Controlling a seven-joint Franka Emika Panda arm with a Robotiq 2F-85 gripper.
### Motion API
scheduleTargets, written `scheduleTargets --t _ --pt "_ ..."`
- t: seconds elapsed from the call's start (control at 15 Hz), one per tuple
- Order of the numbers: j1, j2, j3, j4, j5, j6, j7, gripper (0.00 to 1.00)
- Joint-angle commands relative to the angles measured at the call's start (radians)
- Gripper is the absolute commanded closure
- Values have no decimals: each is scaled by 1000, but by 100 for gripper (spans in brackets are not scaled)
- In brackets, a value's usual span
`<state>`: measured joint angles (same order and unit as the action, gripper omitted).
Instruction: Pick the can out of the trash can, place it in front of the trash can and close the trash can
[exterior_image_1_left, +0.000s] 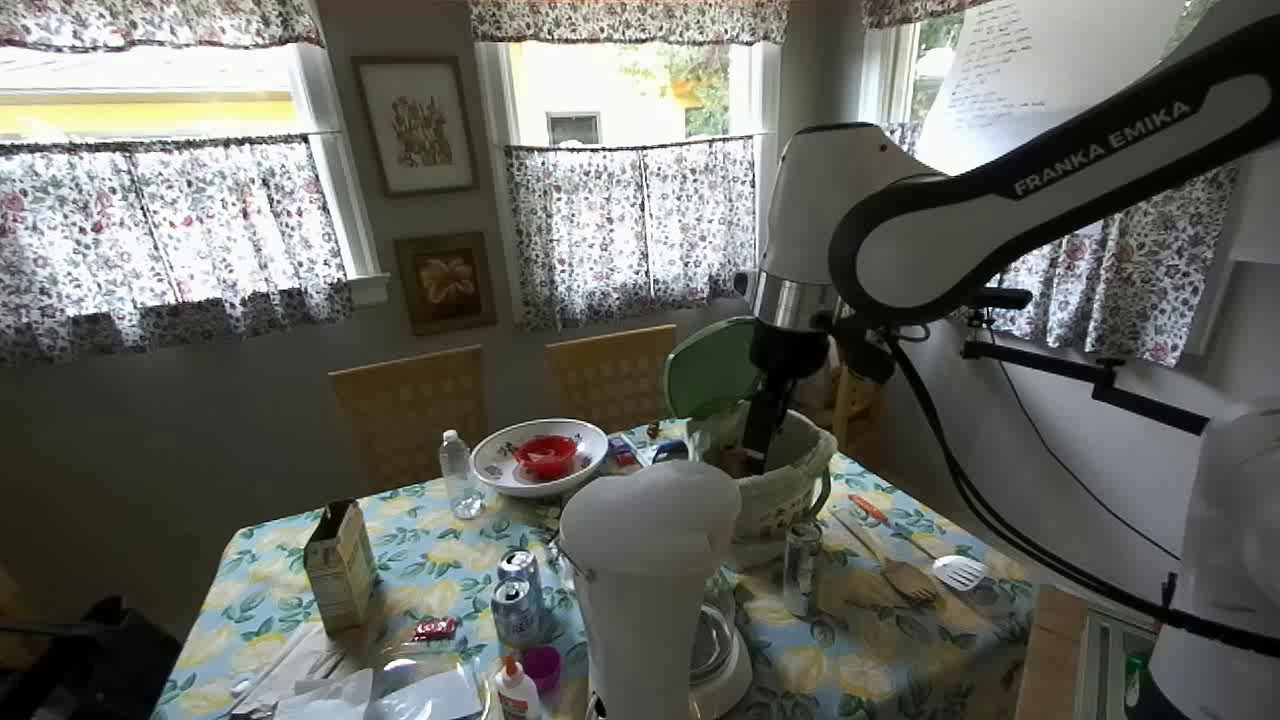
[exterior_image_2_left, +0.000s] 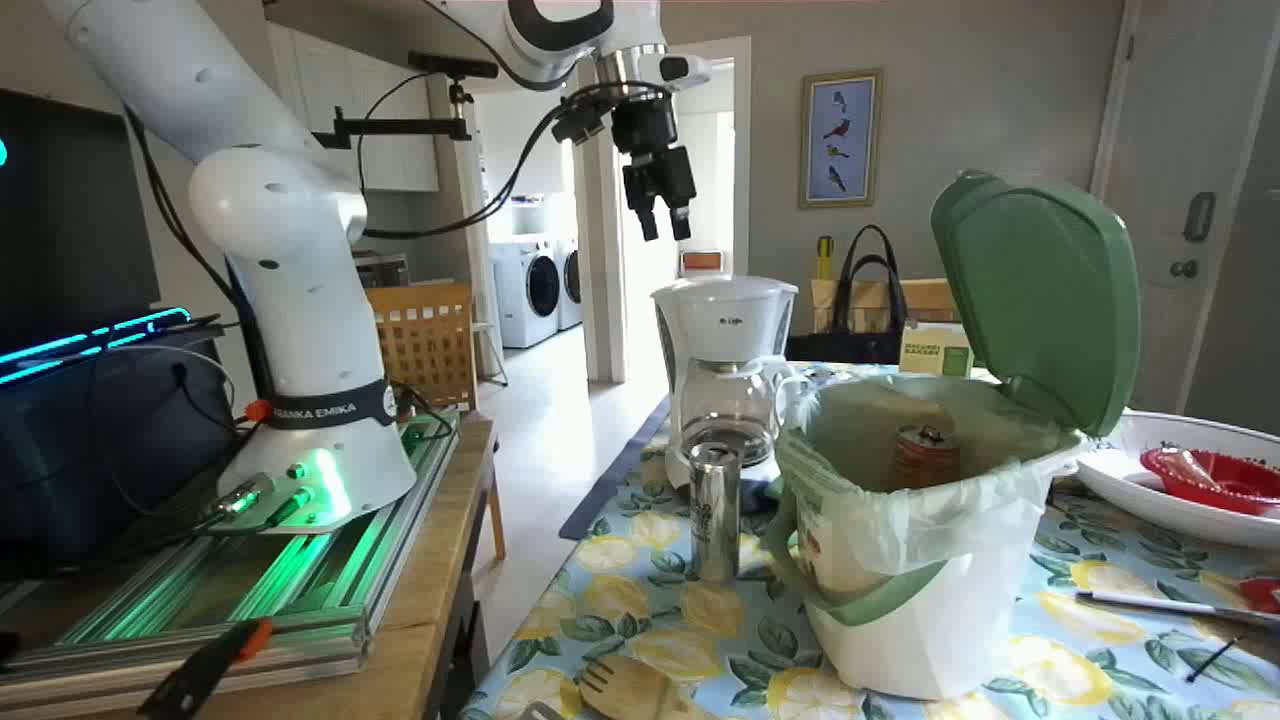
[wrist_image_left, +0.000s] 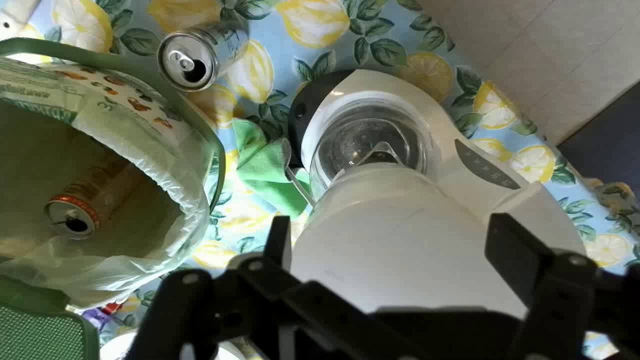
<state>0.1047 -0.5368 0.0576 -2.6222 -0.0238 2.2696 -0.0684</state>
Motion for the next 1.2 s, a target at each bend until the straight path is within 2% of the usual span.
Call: scheduleTargets --t 0.0,0.4,0.53,0.87,1.13 --pt "-1 0 1 2 1 -3 0 0" --pt "-1 0 1 2 1 -3 0 0" --pt "-88 31 36 -3 -80 80 139 0" --pt "-242 120 18 19 -164 206 311 0" --pt "-361 188 43 44 -242 262 506 0"
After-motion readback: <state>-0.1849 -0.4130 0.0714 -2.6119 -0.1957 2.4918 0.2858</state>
